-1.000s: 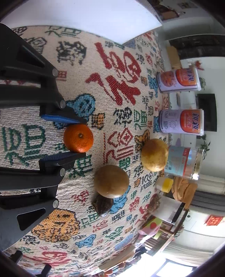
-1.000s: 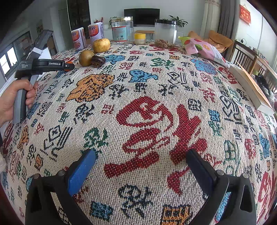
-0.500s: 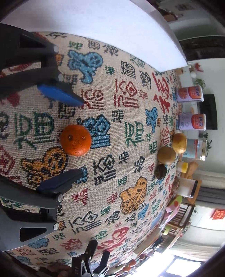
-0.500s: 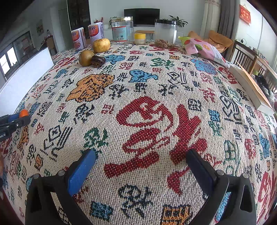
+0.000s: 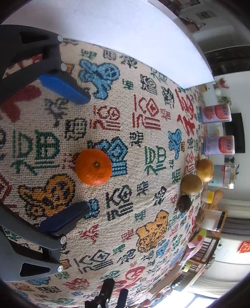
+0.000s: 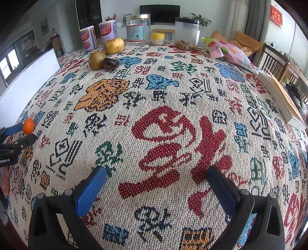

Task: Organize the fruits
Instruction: 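Position the open left tool around the tangerine on the cloth, then grasp the brown kiwi with the right tool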

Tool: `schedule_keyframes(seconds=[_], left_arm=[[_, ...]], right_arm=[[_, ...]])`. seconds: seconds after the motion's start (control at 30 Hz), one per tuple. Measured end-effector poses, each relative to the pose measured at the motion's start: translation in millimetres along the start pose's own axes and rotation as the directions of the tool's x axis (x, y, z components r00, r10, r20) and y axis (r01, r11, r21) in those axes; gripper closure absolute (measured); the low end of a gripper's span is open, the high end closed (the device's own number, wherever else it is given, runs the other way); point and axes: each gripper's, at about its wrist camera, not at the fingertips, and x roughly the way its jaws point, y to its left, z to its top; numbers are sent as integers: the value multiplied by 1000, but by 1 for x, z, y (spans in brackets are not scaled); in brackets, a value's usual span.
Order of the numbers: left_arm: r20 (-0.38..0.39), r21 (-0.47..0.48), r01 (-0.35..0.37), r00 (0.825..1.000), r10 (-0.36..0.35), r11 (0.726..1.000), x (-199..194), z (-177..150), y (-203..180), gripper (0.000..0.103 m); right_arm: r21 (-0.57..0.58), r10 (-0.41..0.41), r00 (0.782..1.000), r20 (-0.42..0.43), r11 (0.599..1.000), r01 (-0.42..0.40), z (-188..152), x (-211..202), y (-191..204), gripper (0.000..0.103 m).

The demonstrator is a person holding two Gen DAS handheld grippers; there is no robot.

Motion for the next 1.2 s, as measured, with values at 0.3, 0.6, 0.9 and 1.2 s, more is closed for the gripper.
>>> schedule_keyframes(seconds=[0.3,0.6,0.9,1.2], left_arm=[[0,0,0,1000,0,1000,0,0,0,1],[0,0,0,1000,0,1000,0,0,0,1],[0,0,0,1000,0,1000,0,0,0,0],[0,0,0,1000,0,1000,1,1,0,0]], right_arm=[[-200,225,963,147,960,-194,155,33,78,2],[-366,47,993,-105,927,-82,227,130,154,54],[-270,202,979,-22,942,-200,192,58,134,54],[-133,184,977,-106,971,-197,48,2,59,54]])
